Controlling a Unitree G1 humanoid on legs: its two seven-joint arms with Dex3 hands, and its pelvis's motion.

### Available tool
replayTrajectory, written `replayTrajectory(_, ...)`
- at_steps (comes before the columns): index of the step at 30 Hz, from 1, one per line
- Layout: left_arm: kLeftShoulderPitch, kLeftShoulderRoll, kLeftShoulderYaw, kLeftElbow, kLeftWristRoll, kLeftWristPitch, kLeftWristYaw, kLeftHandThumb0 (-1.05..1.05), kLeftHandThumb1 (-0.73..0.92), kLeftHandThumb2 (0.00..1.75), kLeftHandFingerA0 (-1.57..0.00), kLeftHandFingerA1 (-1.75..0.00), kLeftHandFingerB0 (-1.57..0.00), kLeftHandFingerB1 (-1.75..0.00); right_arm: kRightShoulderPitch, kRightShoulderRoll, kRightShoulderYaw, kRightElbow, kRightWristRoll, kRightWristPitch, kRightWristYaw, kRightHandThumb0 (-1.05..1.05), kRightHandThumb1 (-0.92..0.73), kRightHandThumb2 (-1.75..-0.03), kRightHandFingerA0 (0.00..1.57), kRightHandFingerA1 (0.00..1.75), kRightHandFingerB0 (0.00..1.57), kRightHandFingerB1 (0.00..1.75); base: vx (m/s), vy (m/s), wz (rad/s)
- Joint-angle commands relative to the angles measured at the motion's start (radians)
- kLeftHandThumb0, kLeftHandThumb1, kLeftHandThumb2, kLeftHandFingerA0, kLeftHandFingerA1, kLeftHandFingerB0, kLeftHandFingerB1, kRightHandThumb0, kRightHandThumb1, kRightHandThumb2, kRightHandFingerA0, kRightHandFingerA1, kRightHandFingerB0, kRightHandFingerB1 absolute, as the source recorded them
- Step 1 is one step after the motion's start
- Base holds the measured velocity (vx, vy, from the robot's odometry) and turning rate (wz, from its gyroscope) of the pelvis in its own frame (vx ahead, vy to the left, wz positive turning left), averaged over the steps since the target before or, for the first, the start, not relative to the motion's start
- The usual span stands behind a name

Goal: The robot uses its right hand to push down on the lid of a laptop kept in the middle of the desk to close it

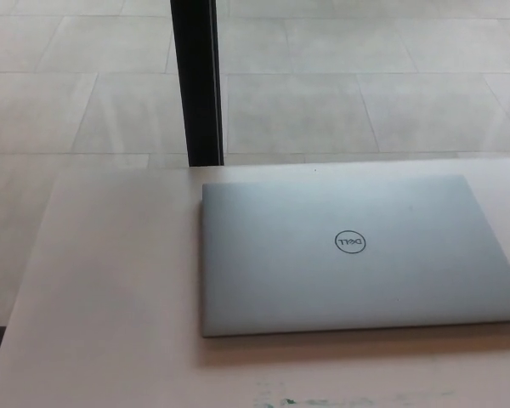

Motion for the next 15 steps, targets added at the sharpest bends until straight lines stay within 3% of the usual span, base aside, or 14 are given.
replayTrajectory(1, 0.032, 0.038, -0.002, 0.0, -0.026, -0.005, -0.017, -1.05, 0.56, 1.12, -0.21, -0.51, -0.14, -0.43, 0.153, 0.128, -0.629, 0.248, 0.483, 0.148, -0.22, -0.82, -0.89, -0.67, 0.23, 1.25, 0.06, 0.92, 0.0, 0.0, 0.0)
replayTrajectory(2, 0.032, 0.042, -0.003, 0.0, -0.025, -0.006, -0.014, -1.05, 0.78, 0.71, -0.26, -0.45, -0.21, -0.37, 0.155, 0.138, -0.647, 0.252, 0.499, 0.14, -0.21, -0.81, -0.89, -0.66, 0.2, 1.28, 0.05, 0.94, 0.0, 0.0, 0.0)
replayTrajectory(4, 0.032, 0.043, -0.002, -0.001, -0.026, -0.005, -0.014, -1.05, 0.78, 0.71, -0.26, -0.44, -0.2, -0.36, 0.161, 0.154, -0.688, 0.269, 0.543, 0.114, -0.171, -0.84, -0.87, -0.62, 0.15, 1.23, 0.0, 0.93, 0.0, 0.0, 0.0)
replayTrajectory(5, 0.032, 0.045, 0.0, 0.0, -0.028, 0.0, -0.018, -1.05, 0.55, 1.11, -0.21, -0.5, -0.14, -0.43, 0.166, 0.166, -0.71, 0.257, 0.557, 0.117, -0.167, -0.85, -0.9, -0.64, 0.09, 1.28, 0.0, 0.89, 0.0, 0.0, 0.0)
replayTrajectory(7, 0.037, 0.045, -0.006, -0.001, -0.023, -0.005, -0.025, -1.05, 0.56, 1.12, -0.2, -0.5, -0.13, -0.42, 0.165, 0.183, -0.745, 0.25, 0.57, 0.103, -0.189, -0.89, -0.9, -0.63, 0.18, 1.28, 0.0, 0.98, 0.0, 0.0, 0.0)
replayTrajectory(8, 0.036, 0.047, -0.006, 0.003, -0.022, -0.006, -0.026, -1.05, 0.55, 1.12, -0.2, -0.5, -0.13, -0.42, 0.166, 0.188, -0.754, 0.251, 0.57, 0.1, -0.187, -0.85, -0.7, -1.16, 0.47, 0.99, 0.0, 0.67, 0.0, 0.0, 0.0)
replayTrajectory(9, 0.034, 0.047, -0.004, 0.002, -0.024, 0.001, -0.019, -1.05, 0.55, 1.13, -0.22, -0.51, -0.15, -0.43, 0.157, 0.197, -0.758, 0.274, 0.55, 0.061, -0.227, -0.95, -0.92, -0.77, 0.22, 1.33, 0.0, 0.8, 0.0, 0.0, 0.0)
replayTrajectory(11, 0.035, 0.048, -0.007, 0.004, -0.02, -0.005, -0.02, -1.05, 0.55, 1.13, -0.22, -0.51, -0.14, -0.43, 0.147, 0.203, -0.766, 0.283, 0.543, 0.061, -0.237, -0.97, -0.92, -0.78, 0.24, 1.25, 0.0, 0.8, 0.0, 0.0, 0.0)
replayTrajectory(12, 0.035, 0.049, -0.005, 0.004, -0.022, -0.002, -0.017, -1.05, 0.55, 1.13, -0.22, -0.51, -0.14, -0.44, 0.134, 0.202, -0.772, 0.292, 0.534, 0.065, -0.246, -1.0, -0.79, -1.12, 0.43, 1.09, 0.03, 0.7, 0.0, 0.0, 0.0)
replayTrajectory(13, 0.036, 0.05, -0.003, 0.007, -0.024, -0.004, -0.02, -1.05, 0.56, 1.13, -0.21, -0.5, -0.13, -0.43, 0.12, 0.21, -0.781, 0.309, 0.543, 0.05, -0.24, -1.0, -0.92, -0.74, 0.3, 1.37, 0.0, 0.92, 0.0, 0.0, 0.0)
replayTrajectory(15, 0.039, 0.05, -0.006, 0.006, -0.021, -0.008, -0.021, -1.05, 0.55, 1.12, -0.21, -0.5, -0.13, -0.42, 0.111, 0.222, -0.78, 0.326, 0.533, 0.025, -0.216, -1.0, -0.92, -0.77, 0.28, 1.33, 0.0, 0.87, 0.0, 0.0, 0.0)
